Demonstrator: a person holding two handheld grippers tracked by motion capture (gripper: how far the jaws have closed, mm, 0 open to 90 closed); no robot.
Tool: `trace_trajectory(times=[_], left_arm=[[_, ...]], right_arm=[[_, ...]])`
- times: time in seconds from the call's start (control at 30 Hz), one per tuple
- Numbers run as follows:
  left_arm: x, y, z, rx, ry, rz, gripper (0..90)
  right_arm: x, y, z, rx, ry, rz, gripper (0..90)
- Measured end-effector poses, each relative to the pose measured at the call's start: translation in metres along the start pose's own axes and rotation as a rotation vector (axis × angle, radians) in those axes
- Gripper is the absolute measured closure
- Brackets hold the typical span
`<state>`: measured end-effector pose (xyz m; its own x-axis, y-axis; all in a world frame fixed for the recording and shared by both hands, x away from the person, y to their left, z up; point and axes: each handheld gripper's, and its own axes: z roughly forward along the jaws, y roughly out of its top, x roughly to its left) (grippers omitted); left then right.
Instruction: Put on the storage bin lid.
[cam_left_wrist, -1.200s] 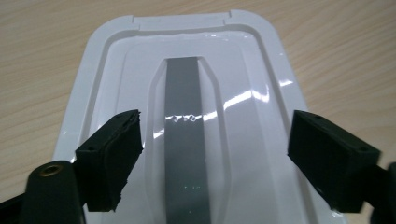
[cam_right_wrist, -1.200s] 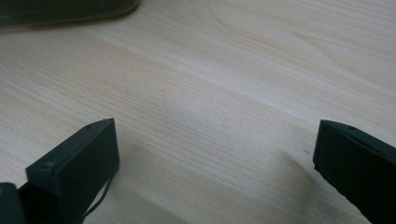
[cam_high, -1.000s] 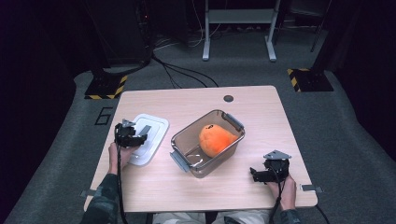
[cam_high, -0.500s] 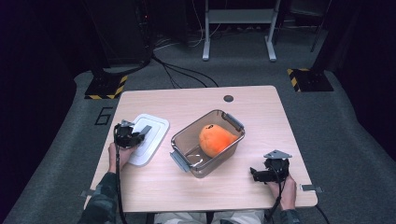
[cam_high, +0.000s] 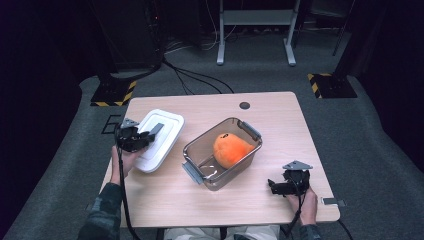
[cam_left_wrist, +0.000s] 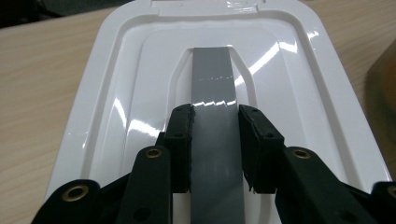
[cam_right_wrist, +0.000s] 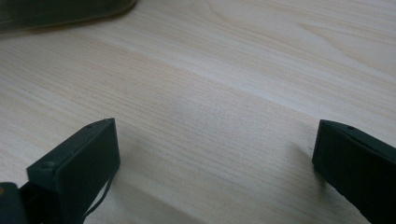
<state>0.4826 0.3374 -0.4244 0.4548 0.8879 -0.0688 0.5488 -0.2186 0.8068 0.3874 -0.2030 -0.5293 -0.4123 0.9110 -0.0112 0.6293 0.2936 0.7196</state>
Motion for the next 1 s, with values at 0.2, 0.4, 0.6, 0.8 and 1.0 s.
trace_trajectory(times=[0.2, 0.4, 0.6, 0.8, 1.0], left_arm=[[-0.027, 0.033, -0.023, -0.033, -0.041, 0.063, 66.5], [-0.056, 0.058, -0.034, -0.045, -0.081, 0.111, 66.4], [-0.091, 0.076, -0.035, -0.04, -0.125, 0.174, 66.4], [-0.123, 0.083, -0.024, -0.013, -0.179, 0.228, 66.4], [-0.154, 0.084, -0.003, 0.03, -0.222, 0.284, 66.4]], right_arm=[[0.0, 0.0, 0.0, 0.0, 0.003, 0.001, 0.0], [0.0, 0.0, 0.0, 0.0, 0.002, 0.001, 0.0], [0.0, 0.0, 0.0, -0.002, -0.002, 0.001, 0.0], [0.0, 0.0, 0.0, -0.001, -0.003, -0.001, 0.0], [0.001, 0.0, 0.0, -0.002, -0.002, 0.005, 0.0]])
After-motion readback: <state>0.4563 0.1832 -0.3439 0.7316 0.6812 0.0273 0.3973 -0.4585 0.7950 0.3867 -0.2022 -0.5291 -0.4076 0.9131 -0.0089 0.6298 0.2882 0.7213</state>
